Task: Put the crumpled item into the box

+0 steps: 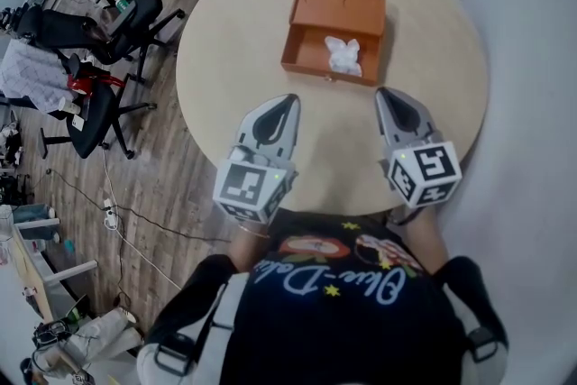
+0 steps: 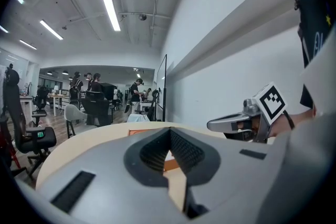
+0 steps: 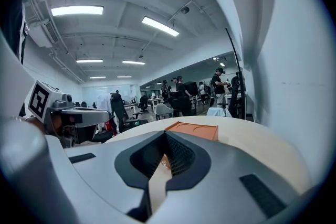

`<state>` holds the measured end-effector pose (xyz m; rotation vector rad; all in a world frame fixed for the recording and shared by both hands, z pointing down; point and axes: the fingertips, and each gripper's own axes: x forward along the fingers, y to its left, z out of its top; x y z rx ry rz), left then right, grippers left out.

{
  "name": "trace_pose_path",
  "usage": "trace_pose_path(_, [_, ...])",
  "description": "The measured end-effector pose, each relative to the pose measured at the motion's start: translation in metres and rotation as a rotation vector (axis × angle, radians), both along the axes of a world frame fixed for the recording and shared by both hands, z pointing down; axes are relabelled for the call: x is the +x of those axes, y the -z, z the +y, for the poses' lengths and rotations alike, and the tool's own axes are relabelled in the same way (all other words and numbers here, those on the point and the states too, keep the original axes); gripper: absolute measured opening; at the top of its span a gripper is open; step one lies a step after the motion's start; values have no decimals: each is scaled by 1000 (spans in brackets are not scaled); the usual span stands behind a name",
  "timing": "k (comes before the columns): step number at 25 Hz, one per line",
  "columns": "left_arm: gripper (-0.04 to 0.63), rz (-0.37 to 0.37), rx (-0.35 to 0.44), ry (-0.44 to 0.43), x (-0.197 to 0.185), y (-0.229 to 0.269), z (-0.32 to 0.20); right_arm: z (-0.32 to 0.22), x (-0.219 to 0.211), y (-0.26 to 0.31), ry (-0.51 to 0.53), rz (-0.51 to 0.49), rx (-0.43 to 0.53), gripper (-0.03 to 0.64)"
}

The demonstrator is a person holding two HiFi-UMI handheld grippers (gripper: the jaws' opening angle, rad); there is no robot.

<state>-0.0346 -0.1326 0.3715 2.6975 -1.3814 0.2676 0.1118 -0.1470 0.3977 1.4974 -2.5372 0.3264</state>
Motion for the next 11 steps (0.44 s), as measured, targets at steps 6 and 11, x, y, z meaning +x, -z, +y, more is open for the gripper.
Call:
trace_pose_path(6, [-8, -5, 4, 8, -1, -2, 2, -1, -2, 1, 20, -2, 27, 0])
trace_pose_path(11, [-8, -6, 5, 15, -2, -1, 4, 1, -2, 0, 28, 1, 26, 0])
